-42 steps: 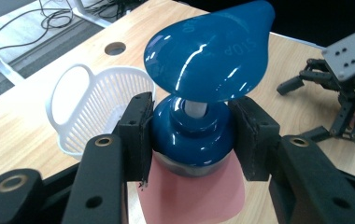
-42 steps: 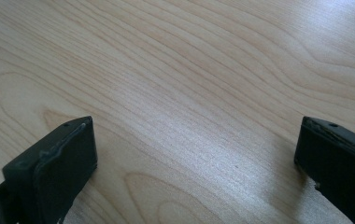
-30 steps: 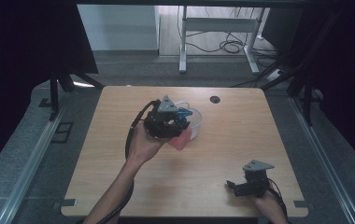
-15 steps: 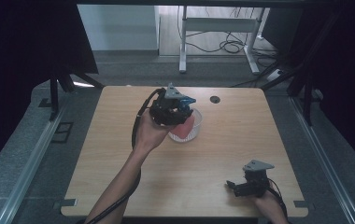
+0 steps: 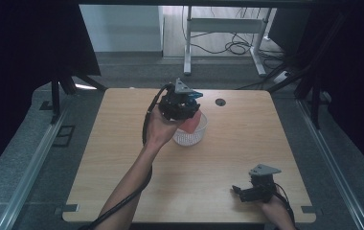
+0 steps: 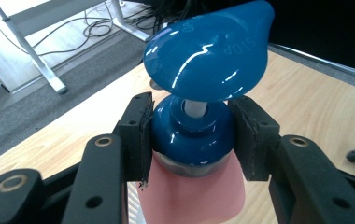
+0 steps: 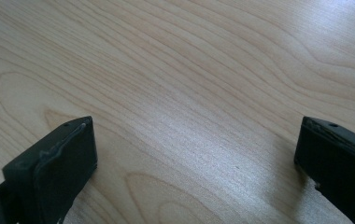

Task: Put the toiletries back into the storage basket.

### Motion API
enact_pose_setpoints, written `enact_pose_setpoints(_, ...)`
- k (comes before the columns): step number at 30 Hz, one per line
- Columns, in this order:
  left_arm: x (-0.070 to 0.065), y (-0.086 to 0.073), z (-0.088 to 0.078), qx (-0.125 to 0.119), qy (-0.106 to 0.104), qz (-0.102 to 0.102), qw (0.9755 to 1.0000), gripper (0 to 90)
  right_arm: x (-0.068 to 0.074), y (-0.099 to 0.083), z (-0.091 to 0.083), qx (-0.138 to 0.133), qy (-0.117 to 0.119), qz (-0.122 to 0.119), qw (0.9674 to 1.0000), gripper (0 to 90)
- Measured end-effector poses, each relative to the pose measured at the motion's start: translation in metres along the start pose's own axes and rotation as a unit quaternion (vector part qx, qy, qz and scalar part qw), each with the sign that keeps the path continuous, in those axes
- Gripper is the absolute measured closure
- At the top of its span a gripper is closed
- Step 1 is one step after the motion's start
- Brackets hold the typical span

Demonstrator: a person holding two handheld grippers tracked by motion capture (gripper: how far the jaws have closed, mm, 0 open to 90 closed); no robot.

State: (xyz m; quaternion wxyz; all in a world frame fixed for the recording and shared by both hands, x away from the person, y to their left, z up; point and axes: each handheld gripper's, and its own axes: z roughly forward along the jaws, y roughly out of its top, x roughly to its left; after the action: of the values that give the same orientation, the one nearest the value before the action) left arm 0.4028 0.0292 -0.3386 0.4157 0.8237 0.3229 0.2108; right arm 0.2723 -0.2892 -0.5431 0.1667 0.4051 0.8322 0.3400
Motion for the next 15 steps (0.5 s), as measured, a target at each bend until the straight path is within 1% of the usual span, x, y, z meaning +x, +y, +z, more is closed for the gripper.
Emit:
enact_pose_setpoints(1,0.000,0.000,0.003,-0.004,0.002,-0.002,1.0000,53.1,0.000,0.000,0.000,0.000,0.000,0.000,1.0000,0.0)
enact_pose_setpoints(2,0.001,0.001,0.007,-0.003,0.007,-0.003,1.0000,53.0,0.000,0.000,0.000,0.000,0.000,0.001,1.0000,0.0)
enact_pose_setpoints(3,0.001,0.001,0.007,-0.003,0.007,-0.003,1.0000,53.0,0.000,0.000,0.000,0.000,0.000,0.001,1.0000,0.0)
enact_pose_setpoints(8,0.004,0.002,0.017,-0.006,0.018,-0.009,0.9998,53.0,0.000,0.000,0.000,0.001,0.000,0.000,1.0000,0.0)
enact_pose_setpoints(9,0.004,0.002,0.018,-0.003,0.020,-0.009,0.9998,53.0,0.000,0.000,0.000,0.001,0.000,0.000,1.0000,0.0)
enact_pose_setpoints(15,0.009,-0.001,0.029,-0.003,0.027,-0.016,0.9995,53.0,0.000,0.000,0.000,0.000,0.000,-0.001,1.0000,0.0)
